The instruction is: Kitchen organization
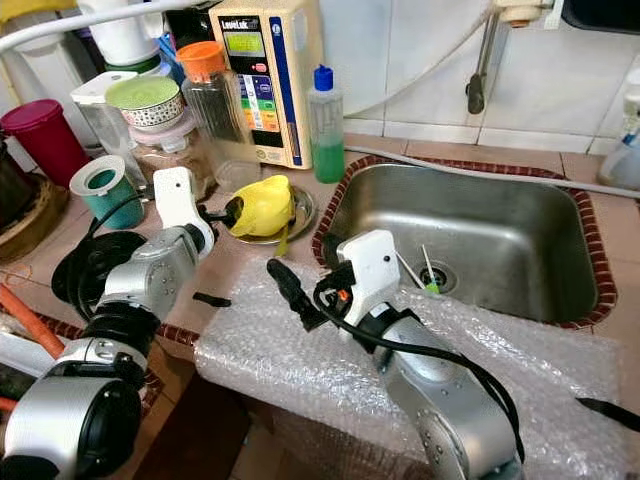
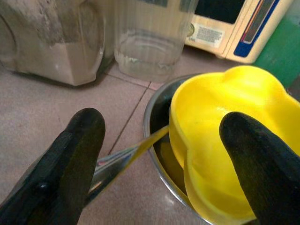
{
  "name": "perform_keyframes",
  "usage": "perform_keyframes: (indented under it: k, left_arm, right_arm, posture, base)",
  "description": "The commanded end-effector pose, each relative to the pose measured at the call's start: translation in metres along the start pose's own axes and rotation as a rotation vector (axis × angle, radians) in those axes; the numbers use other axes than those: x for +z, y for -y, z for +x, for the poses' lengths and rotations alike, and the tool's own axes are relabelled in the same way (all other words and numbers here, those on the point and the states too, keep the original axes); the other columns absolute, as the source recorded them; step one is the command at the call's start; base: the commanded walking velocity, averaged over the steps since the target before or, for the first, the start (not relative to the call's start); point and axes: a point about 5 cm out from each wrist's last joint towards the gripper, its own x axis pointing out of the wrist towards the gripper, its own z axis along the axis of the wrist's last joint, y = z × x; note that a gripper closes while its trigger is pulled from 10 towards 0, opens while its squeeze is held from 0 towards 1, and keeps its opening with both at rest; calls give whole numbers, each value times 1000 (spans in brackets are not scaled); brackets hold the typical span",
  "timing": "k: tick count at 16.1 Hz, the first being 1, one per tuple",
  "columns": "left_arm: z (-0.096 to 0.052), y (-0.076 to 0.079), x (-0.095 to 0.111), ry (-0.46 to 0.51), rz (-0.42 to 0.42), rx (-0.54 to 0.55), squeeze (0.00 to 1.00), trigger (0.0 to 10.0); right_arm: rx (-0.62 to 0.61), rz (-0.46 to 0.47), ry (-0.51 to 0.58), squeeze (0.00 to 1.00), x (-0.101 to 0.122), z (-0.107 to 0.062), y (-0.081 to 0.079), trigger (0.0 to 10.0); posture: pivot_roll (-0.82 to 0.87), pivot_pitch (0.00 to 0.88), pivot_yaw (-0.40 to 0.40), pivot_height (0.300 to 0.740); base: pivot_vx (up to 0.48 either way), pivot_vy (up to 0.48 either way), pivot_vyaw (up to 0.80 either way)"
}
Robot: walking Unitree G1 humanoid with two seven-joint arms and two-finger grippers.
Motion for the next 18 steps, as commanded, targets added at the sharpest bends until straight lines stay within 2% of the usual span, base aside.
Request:
perform_keyframes:
  k: [1,2,4,9,10,11,12,13,15,16,17,18]
  left_arm:
    - [1,0,9,6,10,-8,0,4824]
    - [2,0,9,2,14,-12,0,4824]
    - [4,7,8,-14,22,-50,0,0]
    - [6,6,7,-50,24,-65,0,0]
    - [5,2,6,-61,27,-52,0,0]
    - [5,-2,4,-70,22,-34,0,824]
    - [5,-4,3,-74,12,-30,0,2588]
    - [5,-5,1,-85,5,-33,0,10000]
    - [5,-4,2,-86,-16,-47,0,10000]
    - [5,-4,1,-98,-31,-46,0,7451]
    - [5,-3,-1,-116,-60,-63,0,3255]
    - [5,0,-1,-123,-83,-79,0,0]
  right_arm:
    - [19,-8,13,0,5,0,-5,10000]
    - [17,-8,12,0,5,1,-5,10000]
    - [18,-8,6,0,6,1,-6,10000]
    - [21,-4,17,0,9,6,-7,10000]
    - [25,1,22,0,10,6,-7,10000]
    - [21,5,16,0,8,6,-6,10000]
    - [19,5,13,0,7,6,-6,10000]
    - [29,7,16,0,8,7,-8,10000]
    - [34,9,18,0,10,8,-8,10000]
    - [30,11,18,0,10,9,-7,10000]
    - [31,11,20,0,10,10,-7,10000]
    - [36,11,22,0,11,10,-8,10000]
  posture:
    - [-23,0,178,740]
    - [-23,0,178,740]
    - [-26,0,183,740]
    - [-8,0,175,740]
    - [-4,0,177,740]
    - [-4,0,177,740]
    - [2,0,173,740]
    - [3,0,172,740]
    - [9,0,168,740]
    - [9,0,166,740]
    - [6,0,166,740]
    - [6,0,165,740]
  base:
    - [0,0,0]
    - [0,0,0]
    - [0,0,0]
    - [0,0,0]
    - [0,0,0]
    - [0,0,0]
    - [0,0,0]
    - [0,0,0]
    - [0,0,0]
    - [0,0,0]
    - [0,0,0]
    - [0,0,0]
